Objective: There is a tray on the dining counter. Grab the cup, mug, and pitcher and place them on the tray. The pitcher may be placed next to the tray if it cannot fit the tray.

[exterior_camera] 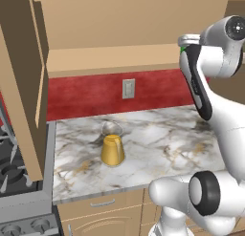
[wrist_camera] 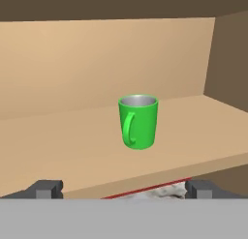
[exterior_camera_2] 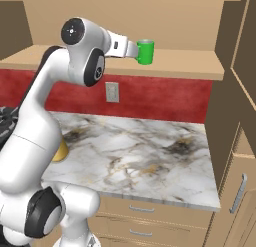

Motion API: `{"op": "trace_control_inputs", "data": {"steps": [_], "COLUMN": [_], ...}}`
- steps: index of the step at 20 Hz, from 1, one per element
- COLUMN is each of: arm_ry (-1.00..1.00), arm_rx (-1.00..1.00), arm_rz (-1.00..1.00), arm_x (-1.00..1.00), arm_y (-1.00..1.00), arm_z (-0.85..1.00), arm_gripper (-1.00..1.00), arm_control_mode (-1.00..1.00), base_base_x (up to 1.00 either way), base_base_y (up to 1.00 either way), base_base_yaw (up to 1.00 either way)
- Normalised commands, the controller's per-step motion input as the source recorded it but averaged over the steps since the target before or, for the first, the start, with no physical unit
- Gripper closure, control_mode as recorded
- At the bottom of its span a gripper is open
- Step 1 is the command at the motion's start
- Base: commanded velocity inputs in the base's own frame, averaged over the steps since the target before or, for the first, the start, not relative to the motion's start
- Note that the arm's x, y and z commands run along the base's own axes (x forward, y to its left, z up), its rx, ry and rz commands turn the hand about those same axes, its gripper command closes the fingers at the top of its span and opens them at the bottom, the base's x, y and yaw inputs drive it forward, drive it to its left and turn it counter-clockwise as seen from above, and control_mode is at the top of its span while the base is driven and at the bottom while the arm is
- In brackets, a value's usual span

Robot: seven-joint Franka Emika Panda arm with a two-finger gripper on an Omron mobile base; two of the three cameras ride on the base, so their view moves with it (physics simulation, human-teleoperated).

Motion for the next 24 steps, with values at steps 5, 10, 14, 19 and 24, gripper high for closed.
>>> {"op": "trace_control_inputs", "data": {"steps": [5, 10, 14, 19, 24], "arm_ry": [0.0, 0.0, 0.0, 0.0, 0.0], "arm_rx": [0.0, 0.0, 0.0, 0.0, 0.0], "arm_rz": [-0.03, -0.04, -0.04, -0.03, 0.0], "arm_x": [0.04, 0.09, 0.15, 0.16, 0.18], "arm_y": [0.0, 0.0, 0.0, 0.0, 0.0], "arm_z": [-0.09, -0.06, -0.02, 0.0, 0.0], "arm_gripper": [-1.0, -1.0, -1.0, -1.0, -1.0], "arm_control_mode": [-1.0, -1.0, -1.0, -1.0, -1.0], "base_base_x": [0.0, 0.0, 0.0, 0.0, 0.0], "base_base_y": [0.0, 0.0, 0.0, 0.0, 0.0], "base_base_yaw": [0.0, 0.0, 0.0, 0.0, 0.0]}}
